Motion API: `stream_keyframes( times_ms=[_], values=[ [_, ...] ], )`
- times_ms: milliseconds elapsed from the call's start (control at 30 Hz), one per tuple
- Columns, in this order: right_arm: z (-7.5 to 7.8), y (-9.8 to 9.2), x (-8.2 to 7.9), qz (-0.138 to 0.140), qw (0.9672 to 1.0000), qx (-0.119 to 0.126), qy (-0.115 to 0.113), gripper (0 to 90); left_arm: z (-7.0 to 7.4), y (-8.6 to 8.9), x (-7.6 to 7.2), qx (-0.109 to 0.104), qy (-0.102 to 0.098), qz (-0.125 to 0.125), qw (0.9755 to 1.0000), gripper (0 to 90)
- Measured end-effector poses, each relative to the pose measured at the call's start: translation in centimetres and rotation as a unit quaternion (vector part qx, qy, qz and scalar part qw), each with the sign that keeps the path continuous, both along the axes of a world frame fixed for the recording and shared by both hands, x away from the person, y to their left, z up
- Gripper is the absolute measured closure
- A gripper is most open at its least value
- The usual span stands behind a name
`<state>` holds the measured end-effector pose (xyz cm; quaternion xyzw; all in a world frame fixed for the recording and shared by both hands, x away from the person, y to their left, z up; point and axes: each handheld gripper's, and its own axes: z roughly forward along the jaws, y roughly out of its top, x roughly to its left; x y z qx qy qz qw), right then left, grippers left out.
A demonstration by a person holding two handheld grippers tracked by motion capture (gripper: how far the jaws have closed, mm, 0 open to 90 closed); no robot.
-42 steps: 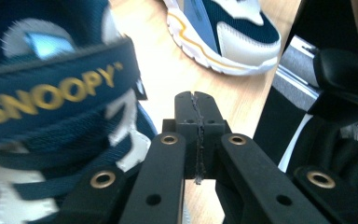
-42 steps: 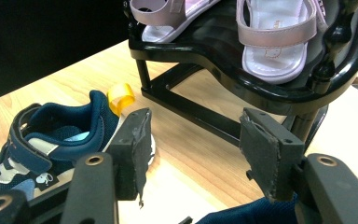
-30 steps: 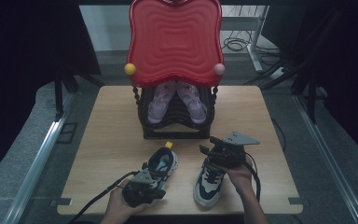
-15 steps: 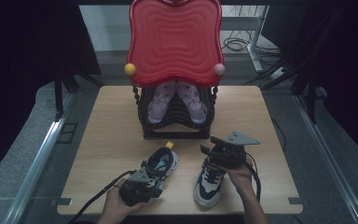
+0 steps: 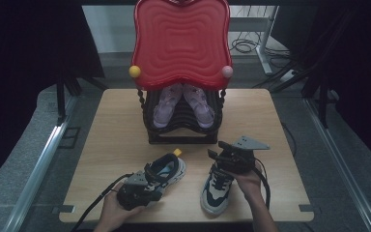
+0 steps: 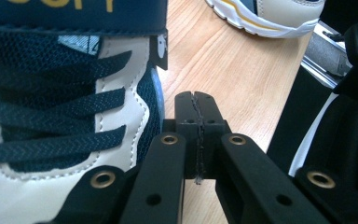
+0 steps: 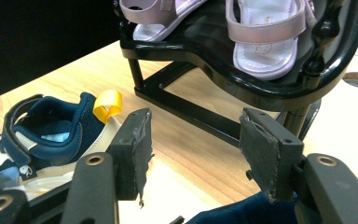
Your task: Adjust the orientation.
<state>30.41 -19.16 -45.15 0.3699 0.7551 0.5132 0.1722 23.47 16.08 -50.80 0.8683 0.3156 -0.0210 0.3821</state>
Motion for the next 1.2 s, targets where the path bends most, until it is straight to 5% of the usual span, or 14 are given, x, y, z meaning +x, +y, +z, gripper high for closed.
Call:
stream_keyframes(
  times_ms=[1200],
  values=[
    [0.2, 0.2, 0.0, 0.013, 0.9999, 0.006, 0.0, 44.0, -0.2, 4.1, 2.1, -0.006, -0.002, 0.069, 0.9976, 90.0]
  ],
)
